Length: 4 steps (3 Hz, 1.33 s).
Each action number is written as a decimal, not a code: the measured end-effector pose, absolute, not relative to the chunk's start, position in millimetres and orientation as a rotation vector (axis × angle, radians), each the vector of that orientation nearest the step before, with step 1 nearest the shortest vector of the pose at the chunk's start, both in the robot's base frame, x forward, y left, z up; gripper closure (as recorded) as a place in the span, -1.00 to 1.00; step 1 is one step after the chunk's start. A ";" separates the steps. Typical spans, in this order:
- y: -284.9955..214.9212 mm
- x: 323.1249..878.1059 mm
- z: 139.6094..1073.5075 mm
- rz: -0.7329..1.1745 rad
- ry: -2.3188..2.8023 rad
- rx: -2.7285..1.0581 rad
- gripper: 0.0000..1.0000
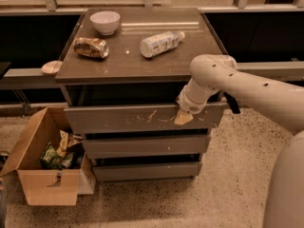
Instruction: Open top drawer
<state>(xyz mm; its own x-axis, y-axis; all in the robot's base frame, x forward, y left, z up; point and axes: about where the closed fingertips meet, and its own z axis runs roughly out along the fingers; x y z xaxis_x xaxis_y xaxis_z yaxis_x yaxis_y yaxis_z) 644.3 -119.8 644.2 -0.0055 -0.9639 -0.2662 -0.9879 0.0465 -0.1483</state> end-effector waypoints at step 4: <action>-116.7 633.3 660.4 0.130 1.998 -1.965 -0.04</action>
Offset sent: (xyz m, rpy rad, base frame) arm -0.1021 -0.0563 0.0527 0.1165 -0.0366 -0.0437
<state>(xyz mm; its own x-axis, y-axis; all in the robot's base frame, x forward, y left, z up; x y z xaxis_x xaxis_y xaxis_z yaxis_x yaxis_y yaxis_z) 633.3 -116.7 660.4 0.0097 -0.9544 -0.2983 -0.9850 0.0423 -0.1673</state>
